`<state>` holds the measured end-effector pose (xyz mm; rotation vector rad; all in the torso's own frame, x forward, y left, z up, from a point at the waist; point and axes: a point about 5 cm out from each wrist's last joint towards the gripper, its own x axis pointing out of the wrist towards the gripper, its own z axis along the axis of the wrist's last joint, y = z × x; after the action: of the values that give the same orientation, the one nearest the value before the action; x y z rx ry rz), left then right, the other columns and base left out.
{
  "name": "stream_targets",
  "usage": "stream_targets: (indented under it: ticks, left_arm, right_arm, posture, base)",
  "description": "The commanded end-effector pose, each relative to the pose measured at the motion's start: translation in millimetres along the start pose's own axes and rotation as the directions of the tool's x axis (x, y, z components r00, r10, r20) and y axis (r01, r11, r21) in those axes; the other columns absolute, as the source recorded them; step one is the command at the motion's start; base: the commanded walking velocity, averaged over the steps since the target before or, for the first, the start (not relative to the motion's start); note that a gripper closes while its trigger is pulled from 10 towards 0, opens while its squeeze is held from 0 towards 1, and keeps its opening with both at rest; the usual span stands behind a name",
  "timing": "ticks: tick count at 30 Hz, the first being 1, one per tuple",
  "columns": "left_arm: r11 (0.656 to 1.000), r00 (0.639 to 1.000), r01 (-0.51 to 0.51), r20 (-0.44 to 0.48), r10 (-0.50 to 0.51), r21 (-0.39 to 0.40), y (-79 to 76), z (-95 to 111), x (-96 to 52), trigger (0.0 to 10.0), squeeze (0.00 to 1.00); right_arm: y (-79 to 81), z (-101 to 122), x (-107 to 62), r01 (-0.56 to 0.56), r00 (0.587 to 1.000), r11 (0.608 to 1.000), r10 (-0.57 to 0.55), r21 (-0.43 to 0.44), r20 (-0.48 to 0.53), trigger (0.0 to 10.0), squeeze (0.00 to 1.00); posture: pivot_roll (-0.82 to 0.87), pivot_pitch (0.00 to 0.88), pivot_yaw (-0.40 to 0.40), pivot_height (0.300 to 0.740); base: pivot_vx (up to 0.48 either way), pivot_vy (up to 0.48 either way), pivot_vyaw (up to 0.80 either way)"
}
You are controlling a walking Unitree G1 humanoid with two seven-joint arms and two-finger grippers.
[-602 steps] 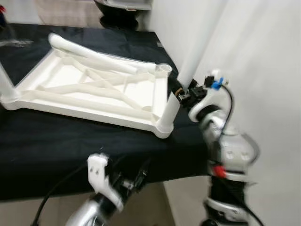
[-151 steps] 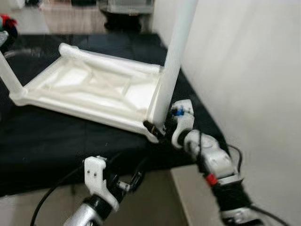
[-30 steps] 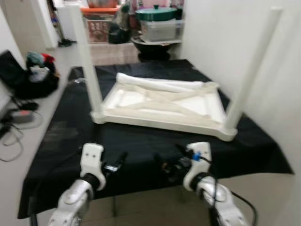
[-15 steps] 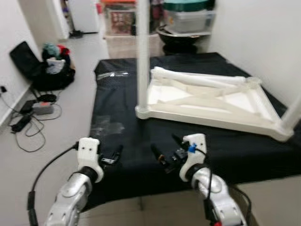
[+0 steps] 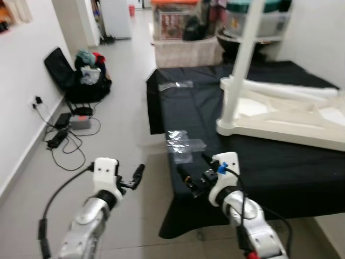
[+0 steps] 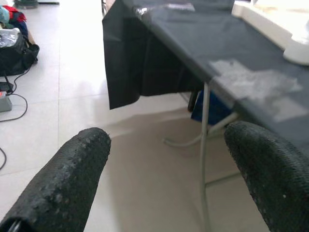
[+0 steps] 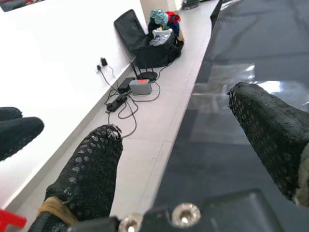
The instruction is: Building children table
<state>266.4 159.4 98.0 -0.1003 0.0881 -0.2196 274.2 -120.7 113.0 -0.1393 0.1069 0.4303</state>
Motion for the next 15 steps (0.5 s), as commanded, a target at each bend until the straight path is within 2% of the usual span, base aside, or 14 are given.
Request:
stream_targets:
  ticks: [1,3,10,15]
  left_arm:
    - [1.000,1.000,0.005,0.001,-0.005,0.017,-2.9,0.7,0.8,10.0,0.00]
    - [1.000,1.000,0.003,0.001,-0.003,0.019,-2.8,0.7,0.6,10.0,0.00]
    - [0.998,1.000,-0.002,0.009,0.001,0.061,-4.0,1.9,-2.4,10.0,0.00]
    - [0.998,1.000,-0.011,0.014,0.011,0.056,-4.3,1.9,-3.5,10.0,0.00]
  right_arm:
    - [-3.2,-3.7,-1.5,0.021,1.000,1.000,-0.021,0.002,-0.012,10.0,0.00]
    - [-3.2,-3.8,-1.4,0.022,1.000,1.000,-0.022,0.001,-0.012,10.0,0.00]
    - [-3.1,-4.8,-1.5,0.030,0.999,1.000,-0.029,0.008,-0.018,10.0,0.00]
    - [-2.4,-8.3,-1.1,0.028,0.999,0.999,-0.027,0.018,-0.045,10.0,0.00]
  posture:
    - [-0.09,0.000,-0.014,0.740]
    - [-0.09,0.000,-0.015,0.740]
    - [-0.09,0.000,-0.019,0.740]
    - [-0.08,0.000,-0.026,0.740]
  base:
    - [0.000,0.480,0.00]
    - [0.000,0.480,0.00]
    - [0.000,0.000,0.00]
    - [0.000,0.000,-0.72]
